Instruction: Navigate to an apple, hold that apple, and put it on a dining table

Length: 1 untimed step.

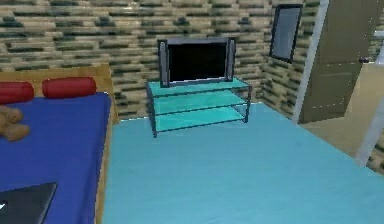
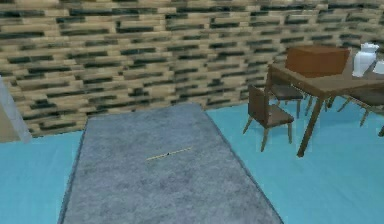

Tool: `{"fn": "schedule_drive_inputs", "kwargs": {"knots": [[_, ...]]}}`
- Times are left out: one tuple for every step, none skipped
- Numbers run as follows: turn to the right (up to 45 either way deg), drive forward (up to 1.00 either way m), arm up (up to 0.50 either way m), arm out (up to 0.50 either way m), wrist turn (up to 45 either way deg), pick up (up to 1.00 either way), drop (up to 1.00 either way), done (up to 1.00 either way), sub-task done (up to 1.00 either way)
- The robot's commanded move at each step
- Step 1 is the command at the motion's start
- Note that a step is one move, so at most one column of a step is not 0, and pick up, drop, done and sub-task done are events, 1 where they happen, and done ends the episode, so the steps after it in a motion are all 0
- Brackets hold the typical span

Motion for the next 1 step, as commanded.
{"fn": "schedule_drive_inputs", "kwargs": {"knots": [[0.0, 0.45, 0.00, 0.00, 0.0, 0.00, 0.00, 0.00, 0.00]]}}
